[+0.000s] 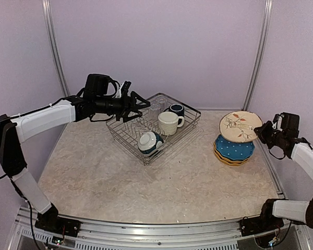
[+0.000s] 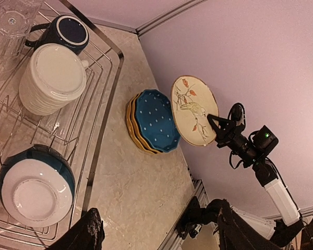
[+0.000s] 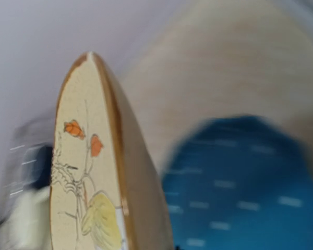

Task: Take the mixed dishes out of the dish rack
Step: Place the plate with another plate.

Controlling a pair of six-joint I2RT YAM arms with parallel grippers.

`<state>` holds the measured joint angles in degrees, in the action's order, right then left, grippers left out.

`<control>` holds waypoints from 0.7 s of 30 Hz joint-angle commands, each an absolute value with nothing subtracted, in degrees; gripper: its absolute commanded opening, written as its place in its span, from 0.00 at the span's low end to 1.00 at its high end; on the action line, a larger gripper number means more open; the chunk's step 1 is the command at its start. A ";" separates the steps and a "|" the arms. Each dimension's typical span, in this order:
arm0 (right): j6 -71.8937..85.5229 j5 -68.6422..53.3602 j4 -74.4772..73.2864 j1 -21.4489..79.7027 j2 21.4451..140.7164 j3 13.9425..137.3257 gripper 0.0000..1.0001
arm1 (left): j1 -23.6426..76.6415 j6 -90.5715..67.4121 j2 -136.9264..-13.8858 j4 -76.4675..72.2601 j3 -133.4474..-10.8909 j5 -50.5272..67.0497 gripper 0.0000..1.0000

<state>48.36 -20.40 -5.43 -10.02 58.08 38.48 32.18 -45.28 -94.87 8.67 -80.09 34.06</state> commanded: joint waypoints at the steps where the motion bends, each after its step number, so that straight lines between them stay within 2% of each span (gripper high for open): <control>1: 47.01 -23.19 -9.58 -14.12 58.35 38.52 0.00 | 31.82 -43.86 -93.73 9.75 -79.52 33.85 0.72; 12: 47.12 -26.54 -1.77 -16.43 69.37 36.12 0.00 | 31.77 -43.21 -92.96 11.43 -79.56 32.86 0.72; 21: 44.98 -26.20 -1.06 -16.93 73.20 36.65 0.00 | 31.57 -42.38 -93.28 12.74 -80.39 32.14 0.72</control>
<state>45.93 -24.12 -6.48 -15.92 72.55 35.48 32.14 -43.81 -94.21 11.11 -80.09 32.88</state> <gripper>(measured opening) 0.051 0.723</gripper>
